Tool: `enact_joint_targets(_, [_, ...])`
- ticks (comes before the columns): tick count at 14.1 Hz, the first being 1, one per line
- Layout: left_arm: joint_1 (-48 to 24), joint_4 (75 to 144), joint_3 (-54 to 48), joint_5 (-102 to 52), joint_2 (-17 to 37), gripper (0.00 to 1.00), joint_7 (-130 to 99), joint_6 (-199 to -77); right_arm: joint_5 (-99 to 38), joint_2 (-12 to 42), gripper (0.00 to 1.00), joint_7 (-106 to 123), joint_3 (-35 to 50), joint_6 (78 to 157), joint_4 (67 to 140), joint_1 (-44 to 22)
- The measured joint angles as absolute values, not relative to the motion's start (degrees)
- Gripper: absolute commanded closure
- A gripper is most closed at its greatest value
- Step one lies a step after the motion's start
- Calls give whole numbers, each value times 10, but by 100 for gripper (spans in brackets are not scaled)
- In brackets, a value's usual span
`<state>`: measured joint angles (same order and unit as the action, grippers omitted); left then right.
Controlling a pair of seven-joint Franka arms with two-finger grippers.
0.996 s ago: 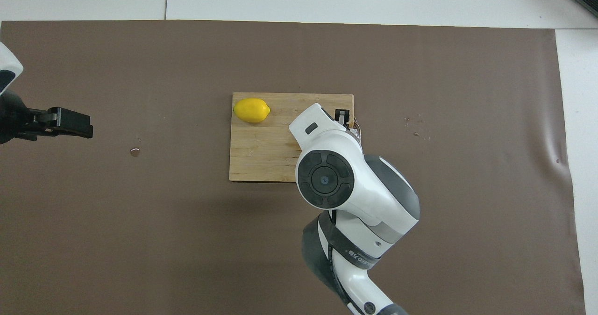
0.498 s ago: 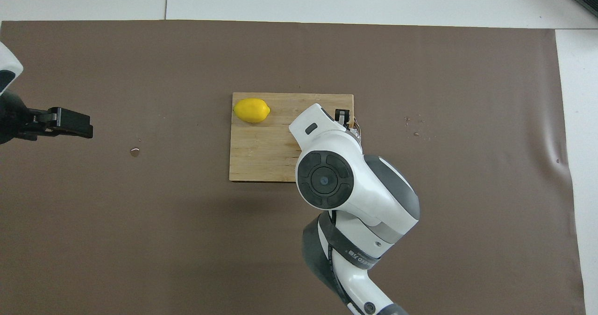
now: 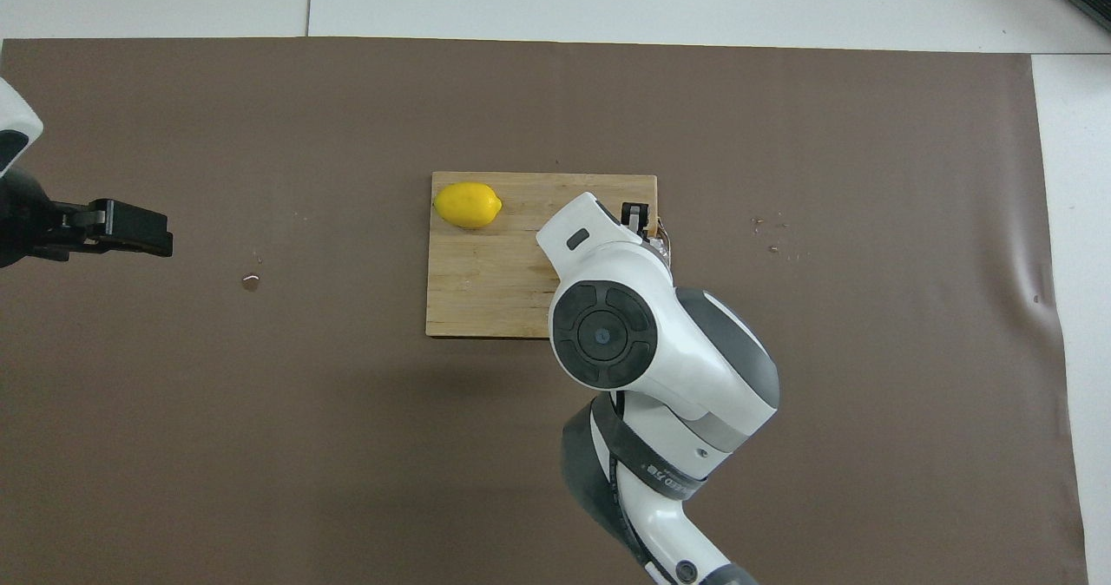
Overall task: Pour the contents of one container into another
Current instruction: 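Tilt the white cup with the right gripper above the metal cup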
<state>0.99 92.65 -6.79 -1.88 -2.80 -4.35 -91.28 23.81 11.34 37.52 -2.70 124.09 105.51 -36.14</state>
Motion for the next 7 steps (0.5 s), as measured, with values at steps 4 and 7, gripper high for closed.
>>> enact_joint_targets(4, [10,926,-68,-19,-28,0,-43,-913,238,115,63,365,-27,1246,1055,-361])
enact_joint_targets(7, [10,926,-68,-19,-28,0,-43,-913,238,116,63,347,-27,1261,1055,-359])
